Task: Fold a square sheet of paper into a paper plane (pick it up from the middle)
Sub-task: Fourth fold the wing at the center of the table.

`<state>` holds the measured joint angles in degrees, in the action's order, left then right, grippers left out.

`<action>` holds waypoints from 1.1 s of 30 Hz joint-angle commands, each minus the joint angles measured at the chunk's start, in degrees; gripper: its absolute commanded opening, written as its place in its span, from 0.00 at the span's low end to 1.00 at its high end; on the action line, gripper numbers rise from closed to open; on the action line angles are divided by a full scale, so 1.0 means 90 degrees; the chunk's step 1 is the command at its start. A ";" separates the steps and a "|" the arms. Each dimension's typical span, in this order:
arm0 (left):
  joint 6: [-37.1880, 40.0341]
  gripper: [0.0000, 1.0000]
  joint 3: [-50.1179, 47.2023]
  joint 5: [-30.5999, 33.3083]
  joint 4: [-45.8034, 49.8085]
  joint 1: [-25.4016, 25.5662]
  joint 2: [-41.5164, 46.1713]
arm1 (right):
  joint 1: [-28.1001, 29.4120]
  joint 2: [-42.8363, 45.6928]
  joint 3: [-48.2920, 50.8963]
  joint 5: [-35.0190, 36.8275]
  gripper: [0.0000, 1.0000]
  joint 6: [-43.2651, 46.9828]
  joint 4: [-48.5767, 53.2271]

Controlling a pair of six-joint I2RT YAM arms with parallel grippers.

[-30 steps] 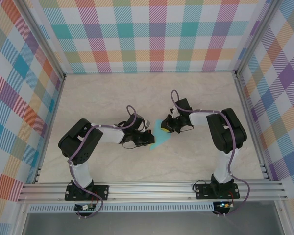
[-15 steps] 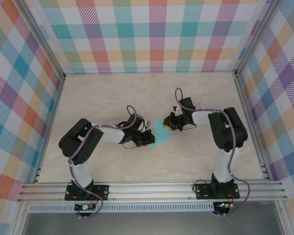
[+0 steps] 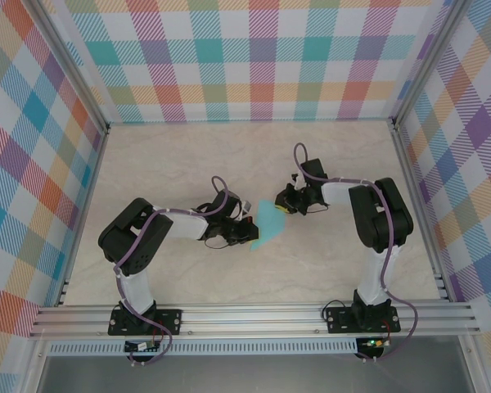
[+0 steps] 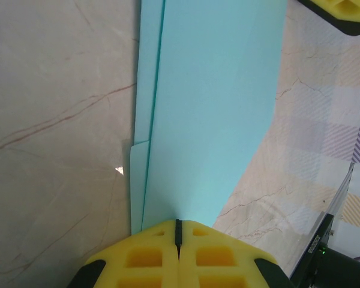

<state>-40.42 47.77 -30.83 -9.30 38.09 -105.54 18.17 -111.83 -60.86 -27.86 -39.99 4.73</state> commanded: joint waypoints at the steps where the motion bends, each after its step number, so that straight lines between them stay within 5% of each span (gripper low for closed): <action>1: 0.0210 0.01 -0.0380 0.0721 0.1288 -0.0013 -0.0622 | -0.0221 -0.0124 -0.0110 0.0643 0.15 0.0146 -0.0089; 10: 0.0209 0.01 -0.0377 0.0691 0.1258 -0.0013 -0.0647 | -0.0387 -0.0098 -0.0295 0.0554 0.16 0.0248 0.0140; 20: 0.0197 0.01 -0.0348 0.0661 0.1249 -0.0013 -0.0651 | -0.0341 0.1116 0.0178 0.0075 0.22 0.0161 0.0051; 33: 0.0232 0.01 -0.0326 0.0672 0.1301 -0.0013 -0.0634 | 0.0993 0.0887 0.0761 -0.0240 0.09 -0.0253 -0.0353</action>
<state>-40.21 48.03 -31.46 -9.15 37.93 -105.80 26.24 -102.28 -55.07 -28.77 -41.19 3.49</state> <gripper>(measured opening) 0.045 0.092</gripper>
